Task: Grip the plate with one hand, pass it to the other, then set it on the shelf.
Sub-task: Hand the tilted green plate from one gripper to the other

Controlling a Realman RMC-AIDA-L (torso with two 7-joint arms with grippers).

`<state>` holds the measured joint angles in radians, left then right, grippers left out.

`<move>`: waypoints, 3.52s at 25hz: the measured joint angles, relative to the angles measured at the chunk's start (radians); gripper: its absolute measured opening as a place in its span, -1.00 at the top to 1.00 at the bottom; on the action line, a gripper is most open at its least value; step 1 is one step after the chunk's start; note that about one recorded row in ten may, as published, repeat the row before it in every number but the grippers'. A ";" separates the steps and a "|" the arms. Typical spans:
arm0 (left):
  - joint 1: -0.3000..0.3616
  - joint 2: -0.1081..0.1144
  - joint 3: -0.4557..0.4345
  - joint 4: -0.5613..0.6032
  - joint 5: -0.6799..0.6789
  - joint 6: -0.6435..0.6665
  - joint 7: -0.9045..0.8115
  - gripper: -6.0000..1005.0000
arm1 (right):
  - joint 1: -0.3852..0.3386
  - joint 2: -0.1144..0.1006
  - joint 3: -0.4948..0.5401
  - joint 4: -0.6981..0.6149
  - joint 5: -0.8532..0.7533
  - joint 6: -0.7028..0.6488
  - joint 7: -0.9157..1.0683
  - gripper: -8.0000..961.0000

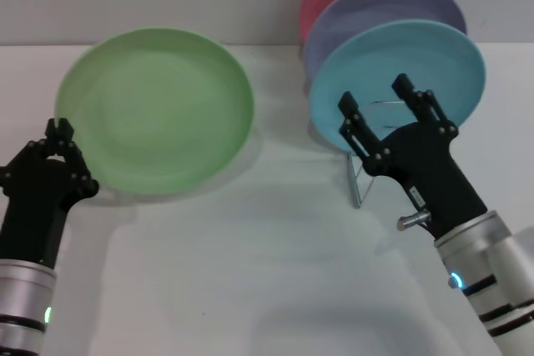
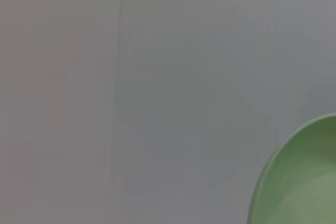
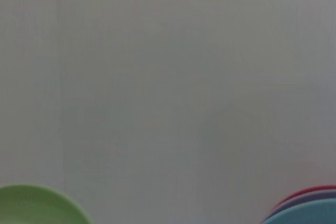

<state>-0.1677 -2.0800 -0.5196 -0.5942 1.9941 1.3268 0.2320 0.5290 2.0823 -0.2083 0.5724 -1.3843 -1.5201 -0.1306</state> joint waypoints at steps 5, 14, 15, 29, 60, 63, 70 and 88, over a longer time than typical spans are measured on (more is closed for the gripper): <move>-0.017 0.000 0.064 -0.035 -0.113 0.006 0.066 0.92 | 0.027 -0.001 0.001 0.001 -0.011 0.070 0.000 -0.54; -0.021 0.000 0.132 -0.068 -0.213 0.058 0.121 0.92 | 0.060 0.000 0.117 0.001 -0.189 0.244 -0.001 -0.52; -0.021 0.000 0.136 -0.070 -0.218 0.063 0.121 0.92 | 0.054 0.001 0.179 0.001 -0.247 0.292 -0.001 -0.52; -0.022 0.000 0.145 -0.080 -0.247 0.056 0.130 0.92 | 0.068 0.005 0.305 0.015 -0.350 0.416 -0.001 -0.48; -0.037 0.000 0.209 -0.087 -0.276 0.065 0.135 0.92 | 0.103 0.007 0.352 0.035 -0.354 0.468 -0.001 -0.04; -0.040 0.000 0.211 -0.083 -0.273 0.065 0.131 0.92 | 0.103 0.007 0.352 0.035 -0.354 0.468 -0.001 0.17; -0.042 0.000 0.215 -0.081 -0.272 0.065 0.127 0.92 | 0.103 0.007 0.355 0.035 -0.354 0.477 -0.001 0.36; -0.046 0.000 0.225 -0.071 -0.270 0.064 0.124 0.88 | 0.116 0.007 0.358 0.029 -0.354 0.490 -0.001 0.57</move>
<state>-0.2135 -2.0801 -0.2945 -0.6653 1.7238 1.3912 0.3558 0.6451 2.0893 0.1493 0.6015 -1.7380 -1.0303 -0.1319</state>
